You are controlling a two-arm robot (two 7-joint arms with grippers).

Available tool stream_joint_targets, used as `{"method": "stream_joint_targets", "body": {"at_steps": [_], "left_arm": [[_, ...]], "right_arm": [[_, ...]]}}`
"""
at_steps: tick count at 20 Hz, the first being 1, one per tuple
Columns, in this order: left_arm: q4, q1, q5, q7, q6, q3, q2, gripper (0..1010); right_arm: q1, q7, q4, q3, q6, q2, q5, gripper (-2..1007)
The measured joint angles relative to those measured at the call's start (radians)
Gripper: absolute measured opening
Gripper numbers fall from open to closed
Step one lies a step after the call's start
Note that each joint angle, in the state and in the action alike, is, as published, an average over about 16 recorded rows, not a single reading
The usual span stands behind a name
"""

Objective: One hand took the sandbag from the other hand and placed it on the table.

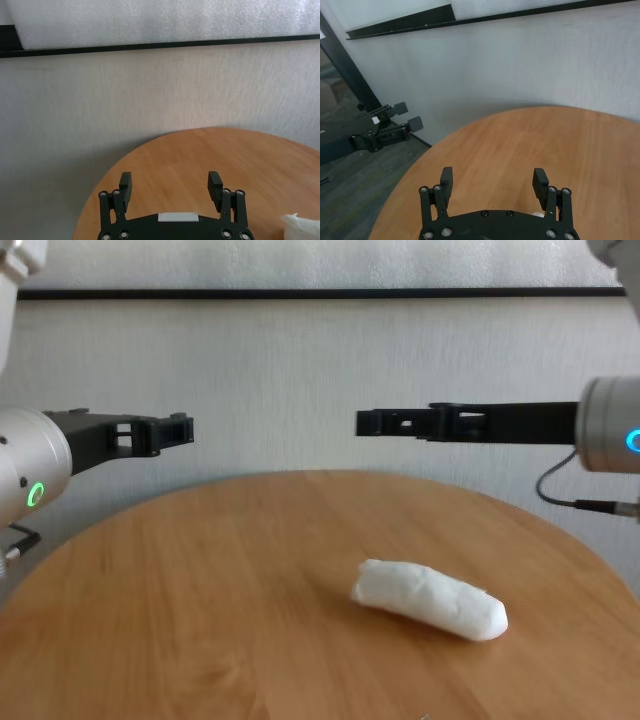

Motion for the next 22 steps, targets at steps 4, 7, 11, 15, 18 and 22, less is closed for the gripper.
{"method": "stream_joint_targets", "body": {"at_steps": [4,7,11,15,18,22], "left_arm": [[-0.007,0.000,0.002,-0.025,0.000,-0.001,-0.003,1000],[-0.011,0.001,0.004,-0.042,0.006,0.002,-0.004,1000],[-0.015,0.001,0.006,-0.059,0.017,0.007,-0.005,1000],[-0.015,0.001,0.008,-0.066,0.026,0.011,-0.006,1000],[-0.015,0.002,0.010,-0.067,0.030,0.011,-0.006,1000],[-0.015,0.002,0.009,-0.067,0.029,0.011,-0.006,1000]], "right_arm": [[0.012,0.014,0.016,-0.010,-0.006,-0.035,-0.019,1001],[0.017,0.020,0.026,-0.014,-0.006,-0.055,-0.030,1001],[0.020,0.023,0.035,-0.014,-0.006,-0.069,-0.039,1001],[0.019,0.024,0.036,-0.011,-0.007,-0.074,-0.044,1001],[0.018,0.024,0.035,-0.010,-0.007,-0.074,-0.046,1001],[0.018,0.025,0.035,-0.010,-0.007,-0.073,-0.045,1001]]}}
